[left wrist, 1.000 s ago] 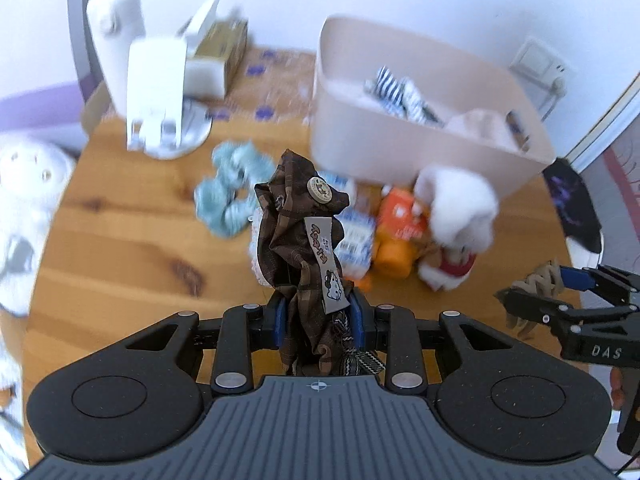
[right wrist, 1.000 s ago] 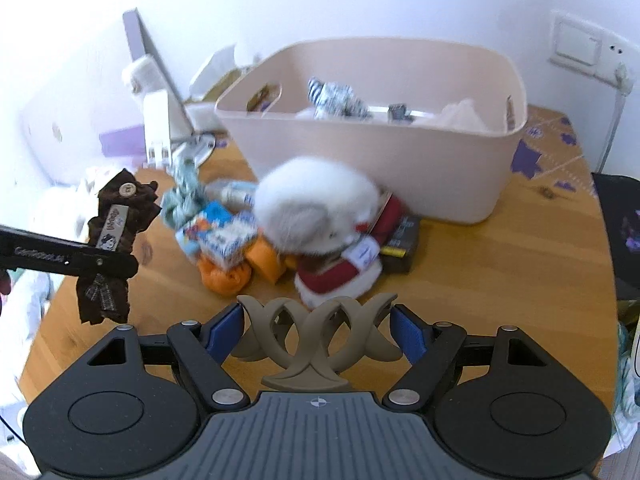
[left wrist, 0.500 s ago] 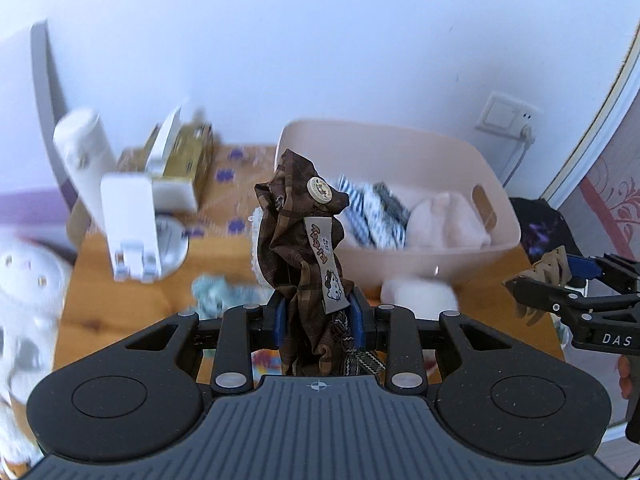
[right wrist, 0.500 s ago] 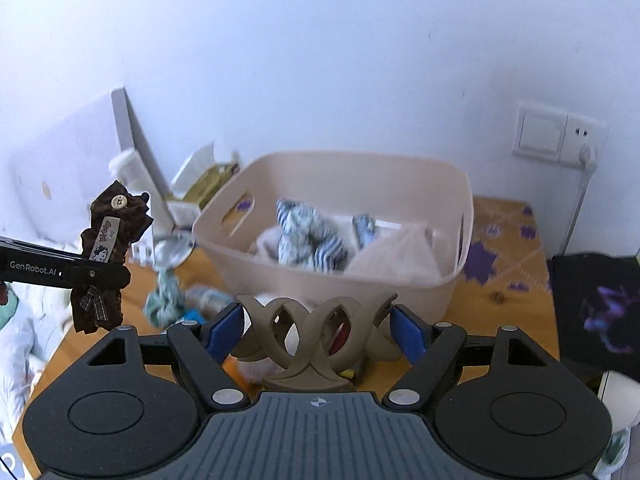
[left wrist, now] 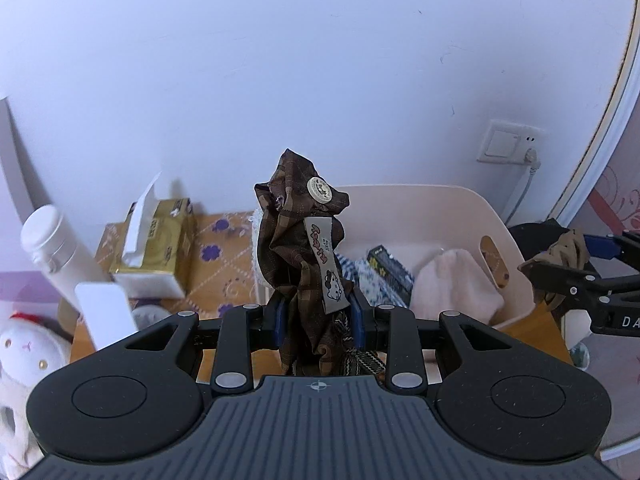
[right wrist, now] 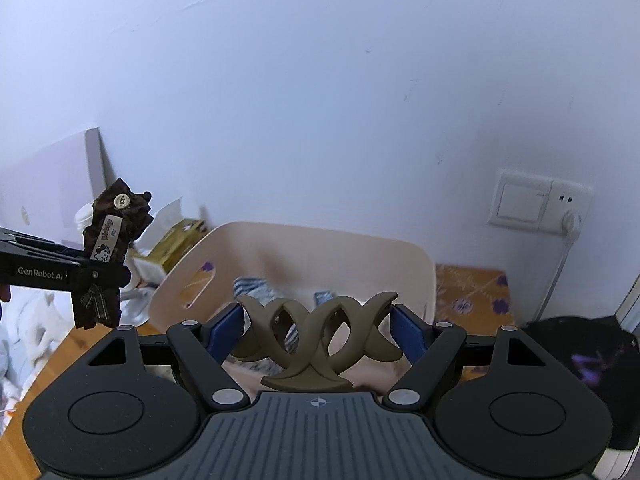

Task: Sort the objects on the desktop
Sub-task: 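Lift the plastic toy and brown pouch and carry them toward the basket, then open the right tool over the basket while the left tool releases the brown pouch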

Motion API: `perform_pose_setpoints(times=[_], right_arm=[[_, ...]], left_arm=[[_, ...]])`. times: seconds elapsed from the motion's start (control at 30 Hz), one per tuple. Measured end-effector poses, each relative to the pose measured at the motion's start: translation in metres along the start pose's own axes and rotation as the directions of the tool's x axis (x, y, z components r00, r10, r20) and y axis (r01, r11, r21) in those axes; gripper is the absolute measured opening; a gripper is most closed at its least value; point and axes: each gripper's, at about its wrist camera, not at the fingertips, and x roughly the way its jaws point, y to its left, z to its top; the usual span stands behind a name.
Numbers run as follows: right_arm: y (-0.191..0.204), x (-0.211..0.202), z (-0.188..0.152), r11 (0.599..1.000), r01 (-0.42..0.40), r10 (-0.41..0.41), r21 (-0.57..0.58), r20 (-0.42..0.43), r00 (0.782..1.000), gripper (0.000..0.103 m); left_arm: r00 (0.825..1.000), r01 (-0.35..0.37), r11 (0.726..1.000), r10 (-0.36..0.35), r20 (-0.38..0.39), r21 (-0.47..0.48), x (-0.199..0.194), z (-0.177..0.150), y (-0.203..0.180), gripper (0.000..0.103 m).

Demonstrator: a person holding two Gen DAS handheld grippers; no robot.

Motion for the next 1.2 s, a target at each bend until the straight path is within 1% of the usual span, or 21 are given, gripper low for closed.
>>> perform_pose_setpoints(times=[0.2, 0.43, 0.6, 0.73, 0.83, 0.97, 1.07, 1.1, 1.13, 1.17, 1.2], right_arm=[[-0.009, 0.022, 0.012, 1.000, 0.021, -0.021, -0.001, -0.002, 1.000, 0.077], [-0.011, 0.051, 0.014, 1.000, 0.020, -0.020, -0.002, -0.027, 0.999, 0.077], [-0.003, 0.076, 0.011, 0.998, 0.023, -0.028, -0.051, -0.100, 0.995, 0.077], [0.001, 0.088, 0.009, 0.998, 0.022, -0.030, -0.062, -0.127, 0.991, 0.077], [0.002, 0.096, 0.005, 0.997, 0.030, -0.041, -0.072, -0.153, 0.987, 0.077], [0.002, 0.105, 0.002, 0.997, 0.021, -0.035, -0.075, -0.189, 0.981, 0.078], [0.005, 0.105, 0.001, 0.996, 0.017, -0.035, -0.088, -0.200, 0.979, 0.078], [0.006, 0.105, 0.000, 0.995, 0.022, -0.040, -0.094, -0.202, 0.978, 0.081], [0.006, 0.106, 0.000, 0.995, 0.029, -0.048, -0.095, -0.202, 0.978, 0.081], [0.007, 0.106, 0.000, 0.995, 0.032, -0.050, -0.092, -0.205, 0.977, 0.081], [0.005, 0.106, 0.000, 0.996, 0.035, -0.052, -0.086, -0.208, 0.977, 0.085]], left_arm=[[1.000, -0.015, 1.000, 0.015, -0.012, 0.011, 0.032, 0.014, -0.014, 0.031], [0.994, -0.059, 0.997, 0.062, -0.085, 0.043, 0.071, 0.020, -0.024, 0.031], [0.986, -0.083, 0.994, 0.092, -0.139, 0.072, 0.094, 0.016, -0.028, 0.031], [0.977, -0.065, 0.996, 0.075, -0.200, 0.057, 0.107, 0.011, -0.031, 0.031], [0.973, -0.071, 0.995, 0.086, -0.213, 0.075, 0.112, 0.008, -0.032, 0.031], [0.969, -0.069, 0.996, 0.082, -0.234, 0.064, 0.114, 0.004, -0.028, 0.032], [0.967, -0.078, 0.995, 0.092, -0.238, 0.066, 0.114, 0.003, -0.025, 0.040], [0.967, -0.077, 0.995, 0.090, -0.238, 0.063, 0.113, 0.003, -0.023, 0.046], [0.967, -0.080, 0.995, 0.091, -0.237, 0.058, 0.113, 0.004, -0.022, 0.051], [0.967, -0.084, 0.995, 0.094, -0.236, 0.054, 0.113, 0.004, -0.020, 0.061], [0.968, -0.085, 0.995, 0.095, -0.232, 0.051, 0.111, 0.005, -0.019, 0.068]])
